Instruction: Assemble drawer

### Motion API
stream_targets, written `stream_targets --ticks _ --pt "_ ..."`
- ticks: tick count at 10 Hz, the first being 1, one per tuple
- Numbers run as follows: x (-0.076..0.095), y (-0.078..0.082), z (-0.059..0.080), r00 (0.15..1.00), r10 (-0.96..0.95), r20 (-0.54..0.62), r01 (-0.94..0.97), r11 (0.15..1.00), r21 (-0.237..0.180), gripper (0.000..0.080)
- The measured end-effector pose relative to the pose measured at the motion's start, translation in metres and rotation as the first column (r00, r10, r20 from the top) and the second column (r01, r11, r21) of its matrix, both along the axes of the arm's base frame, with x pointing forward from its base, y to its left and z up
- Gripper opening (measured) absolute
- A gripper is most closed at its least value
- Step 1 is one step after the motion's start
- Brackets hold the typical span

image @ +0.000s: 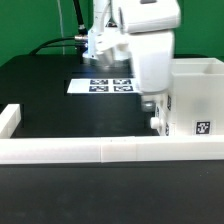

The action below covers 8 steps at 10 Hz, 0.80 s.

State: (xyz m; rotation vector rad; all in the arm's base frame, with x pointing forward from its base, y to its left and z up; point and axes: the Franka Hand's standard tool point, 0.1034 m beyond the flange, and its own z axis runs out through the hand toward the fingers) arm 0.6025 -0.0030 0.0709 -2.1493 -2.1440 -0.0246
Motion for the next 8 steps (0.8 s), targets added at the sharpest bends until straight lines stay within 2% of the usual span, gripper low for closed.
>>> stream_targets --ticks 1,3,6,7,8 --pt "0.000 -0.015 0.007 1.000 -0.010 0.016 0.011 1.000 -0.010 0.0649" --pt "-0.011 -0.029 0.024 0.996 -0.073 0.049 0.075 0.997 -0.030 0.0649" --pt "-0.054 -0.026 0.036 0.961 -0.263 0.091 0.267 0.963 -0.040 0.0649" --pt "-0.064 -0.020 0.036 0.948 -0.306 0.089 0.310 0.950 -0.040 0.0649" --pt "-0.065 -0.019 0.035 0.949 -0.304 0.089 0.308 0.951 -0.039 0.0649"
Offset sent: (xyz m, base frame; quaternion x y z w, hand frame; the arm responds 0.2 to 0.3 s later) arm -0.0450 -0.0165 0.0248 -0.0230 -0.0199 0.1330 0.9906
